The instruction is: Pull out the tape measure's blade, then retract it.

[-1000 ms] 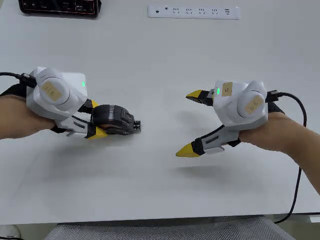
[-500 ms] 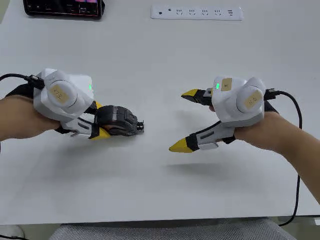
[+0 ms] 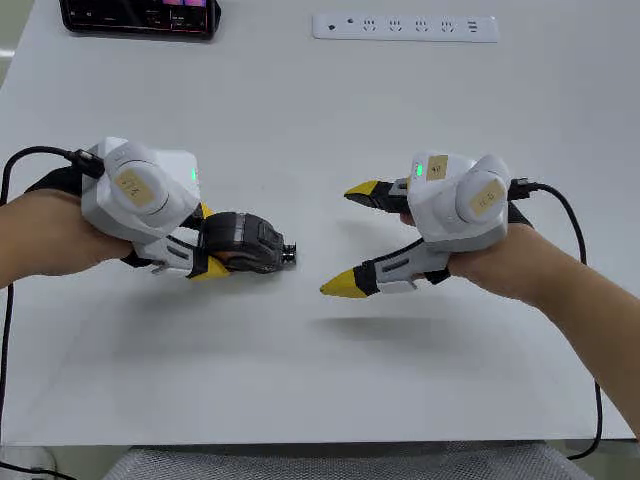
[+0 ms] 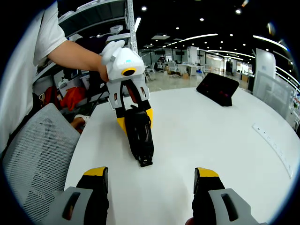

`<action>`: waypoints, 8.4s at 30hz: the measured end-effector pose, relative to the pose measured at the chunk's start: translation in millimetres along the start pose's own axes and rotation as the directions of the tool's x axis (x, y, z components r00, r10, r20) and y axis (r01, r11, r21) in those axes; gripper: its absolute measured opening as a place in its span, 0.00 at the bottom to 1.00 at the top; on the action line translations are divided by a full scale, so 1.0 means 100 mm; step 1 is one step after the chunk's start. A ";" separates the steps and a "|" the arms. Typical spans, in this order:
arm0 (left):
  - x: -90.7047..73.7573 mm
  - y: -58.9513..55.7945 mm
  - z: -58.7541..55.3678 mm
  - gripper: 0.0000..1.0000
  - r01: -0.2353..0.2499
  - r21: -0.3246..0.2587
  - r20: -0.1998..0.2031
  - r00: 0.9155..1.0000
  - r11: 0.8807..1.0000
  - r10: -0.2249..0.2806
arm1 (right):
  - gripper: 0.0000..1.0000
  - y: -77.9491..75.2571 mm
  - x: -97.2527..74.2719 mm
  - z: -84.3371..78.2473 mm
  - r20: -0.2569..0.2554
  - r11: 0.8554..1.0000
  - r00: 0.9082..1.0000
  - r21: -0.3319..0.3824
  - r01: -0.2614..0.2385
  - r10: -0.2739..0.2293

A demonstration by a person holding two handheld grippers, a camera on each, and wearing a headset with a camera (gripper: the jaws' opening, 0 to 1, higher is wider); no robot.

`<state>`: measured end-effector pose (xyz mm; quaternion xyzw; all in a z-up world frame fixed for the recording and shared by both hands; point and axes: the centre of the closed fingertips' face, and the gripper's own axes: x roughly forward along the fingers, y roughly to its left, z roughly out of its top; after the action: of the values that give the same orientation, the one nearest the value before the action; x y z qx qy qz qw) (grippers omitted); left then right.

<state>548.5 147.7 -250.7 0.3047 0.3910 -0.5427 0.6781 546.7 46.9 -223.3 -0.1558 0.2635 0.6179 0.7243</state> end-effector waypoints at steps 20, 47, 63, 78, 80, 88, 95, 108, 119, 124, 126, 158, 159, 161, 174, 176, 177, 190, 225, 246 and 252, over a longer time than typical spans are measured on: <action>0.00 0.00 -0.03 0.27 -0.001 0.003 -0.032 0.999 1.000 0.001 | 0.59 0.01 0.30 -0.04 -0.007 0.999 0.999 -0.017 -0.043 0.043; 0.00 0.00 -0.01 0.28 0.004 -0.003 -0.023 1.000 1.000 -0.004 | 0.26 0.07 0.50 -0.05 -0.002 0.991 0.996 -0.105 -0.086 0.086; 0.01 0.00 -0.01 0.28 0.006 -0.004 -0.022 1.000 1.000 -0.006 | 0.15 0.09 0.53 -0.05 0.013 0.986 0.994 -0.131 -0.106 0.108; 0.01 0.01 -0.01 0.28 0.006 -0.002 -0.021 1.000 1.000 -0.006 | 0.13 0.08 0.59 -0.07 0.024 0.985 0.993 -0.130 -0.112 0.116; 0.01 0.01 -0.01 0.28 0.004 -0.001 -0.021 1.000 1.000 -0.004 | 0.13 0.08 0.59 -0.07 0.027 0.984 0.993 -0.137 -0.112 0.116; 0.01 0.01 -0.01 0.27 0.002 -0.002 -0.022 1.000 1.000 -0.002 | 0.11 0.09 0.59 -0.07 0.037 0.986 0.992 -0.127 -0.112 0.117; 0.00 0.00 -0.01 0.27 0.000 0.001 -0.019 1.000 1.000 0.000 | 0.09 0.09 0.58 -0.07 0.028 0.983 0.994 -0.155 -0.098 0.104; 0.01 0.00 -0.02 0.27 0.002 -0.002 -0.014 1.000 1.000 -0.002 | 0.09 0.06 0.54 -0.09 0.021 0.980 0.995 -0.178 -0.093 0.098; 0.01 -0.01 0.00 0.27 0.004 -0.003 -0.010 1.000 1.000 -0.004 | 0.09 0.04 0.39 -0.17 0.008 0.982 0.996 -0.169 -0.083 0.086; 0.01 -0.01 0.00 0.27 0.004 -0.004 -0.012 1.000 1.000 -0.004 | 0.09 0.04 0.35 -0.19 0.002 0.982 0.997 -0.172 -0.079 0.080; 0.01 0.00 -0.01 0.27 0.004 -0.005 -0.011 1.000 1.000 -0.004 | 0.09 0.04 0.33 -0.19 0.000 0.982 0.997 -0.172 -0.079 0.080; 0.02 -0.01 -0.01 0.27 0.008 0.004 -0.022 1.000 1.000 -0.007 | 0.09 -0.06 -0.03 -0.41 -0.065 0.980 0.996 -0.189 -0.066 0.054; 0.02 -0.01 0.00 0.27 0.008 0.003 -0.021 1.000 1.000 -0.007 | 0.09 -0.07 -0.04 -0.41 -0.067 0.980 0.996 -0.190 -0.065 0.053; 0.02 -0.01 0.00 0.27 0.007 0.003 -0.021 1.000 1.000 -0.007 | 0.09 -0.07 -0.06 -0.42 -0.070 0.980 0.996 -0.190 -0.063 0.051; 0.01 -0.02 -0.01 0.27 0.009 0.004 -0.024 1.000 1.000 -0.009 | 0.09 -0.12 -0.19 -0.52 -0.093 0.980 0.995 -0.191 -0.055 0.038; 0.01 -0.02 0.00 0.27 0.009 0.004 -0.024 1.000 1.000 -0.009 | 0.09 -0.12 -0.21 -0.53 -0.096 0.980 0.995 -0.190 -0.054 0.036; 0.01 -0.03 0.00 0.27 0.010 0.004 -0.024 1.000 1.000 -0.010 | 0.09 -0.12 -0.22 -0.54 -0.098 0.981 0.995 -0.189 -0.052 0.034; 0.01 -0.03 -0.01 0.27 0.010 0.006 -0.026 1.000 1.000 -0.010 | 0.09 -0.15 -0.35 -0.62 -0.121 0.981 0.992 -0.187 -0.044 0.021; 0.02 -0.02 0.00 0.27 0.008 0.009 -0.028 1.000 1.000 -0.008 | 0.09 -0.23 -0.61 -0.84 -0.177 0.983 0.984 -0.181 -0.030 -0.003; 0.03 -0.02 0.00 0.27 0.010 0.016 -0.033 0.999 1.000 -0.009 | 0.09 -0.28 -0.81 -0.99 -0.212 0.985 0.977 -0.170 -0.016 -0.021; 0.03 -0.02 0.00 0.27 0.010 0.016 -0.034 0.999 1.000 -0.010 | 0.09 -0.30 -0.87 -1.03 -0.225 0.987 0.974 -0.163 -0.012 -0.026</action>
<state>547.2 145.5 -252.9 0.3176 0.3995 -0.5440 0.6660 547.9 -86.7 -260.2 -0.2848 0.2921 0.6130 0.6766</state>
